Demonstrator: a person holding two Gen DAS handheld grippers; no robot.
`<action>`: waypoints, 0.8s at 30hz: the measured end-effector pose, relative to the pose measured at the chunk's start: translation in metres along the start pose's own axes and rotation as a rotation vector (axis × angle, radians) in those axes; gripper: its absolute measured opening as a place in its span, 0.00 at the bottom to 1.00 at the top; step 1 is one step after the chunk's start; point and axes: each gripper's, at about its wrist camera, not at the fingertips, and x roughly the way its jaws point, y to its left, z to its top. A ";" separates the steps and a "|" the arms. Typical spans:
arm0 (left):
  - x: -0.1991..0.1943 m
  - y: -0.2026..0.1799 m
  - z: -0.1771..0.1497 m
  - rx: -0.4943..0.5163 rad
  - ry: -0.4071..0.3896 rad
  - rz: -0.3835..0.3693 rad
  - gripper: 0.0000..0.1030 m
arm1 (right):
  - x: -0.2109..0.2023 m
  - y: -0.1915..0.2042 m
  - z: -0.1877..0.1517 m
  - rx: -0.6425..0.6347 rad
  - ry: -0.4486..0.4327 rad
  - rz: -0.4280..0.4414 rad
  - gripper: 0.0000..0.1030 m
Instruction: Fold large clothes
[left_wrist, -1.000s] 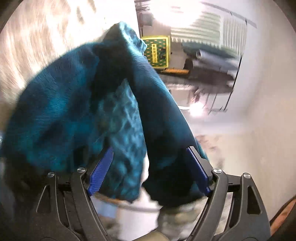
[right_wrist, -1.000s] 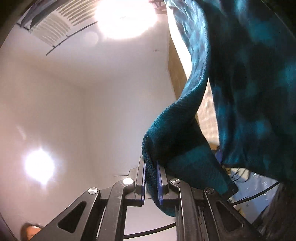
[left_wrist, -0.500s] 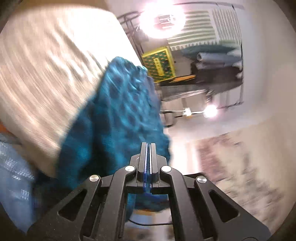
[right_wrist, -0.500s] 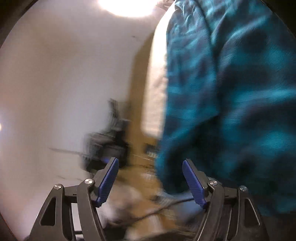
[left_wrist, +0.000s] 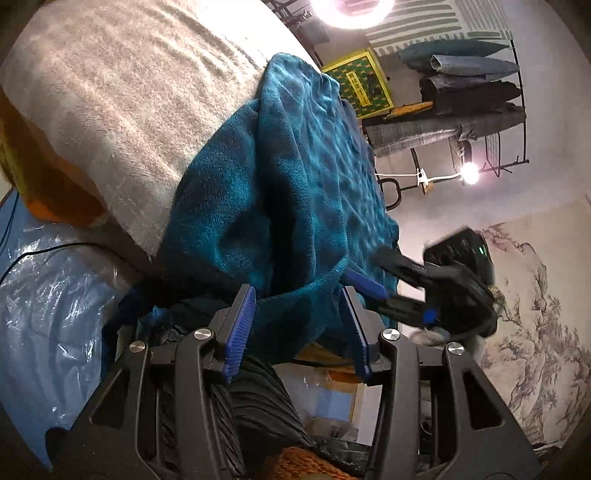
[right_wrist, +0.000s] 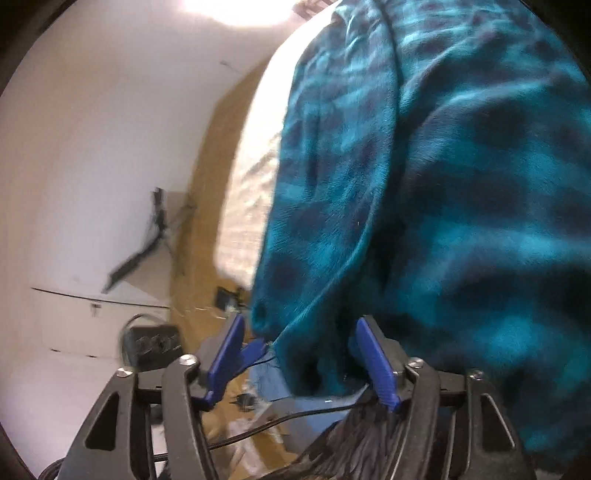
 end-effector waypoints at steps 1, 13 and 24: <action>-0.003 -0.002 -0.001 0.010 -0.009 0.010 0.45 | 0.005 0.004 0.001 -0.012 0.014 -0.033 0.36; -0.001 -0.022 0.010 0.084 -0.006 0.048 0.45 | -0.072 -0.036 0.017 0.004 -0.111 -0.176 0.03; 0.074 -0.042 0.028 0.109 0.047 0.104 0.63 | -0.069 -0.051 0.011 -0.078 -0.076 -0.378 0.21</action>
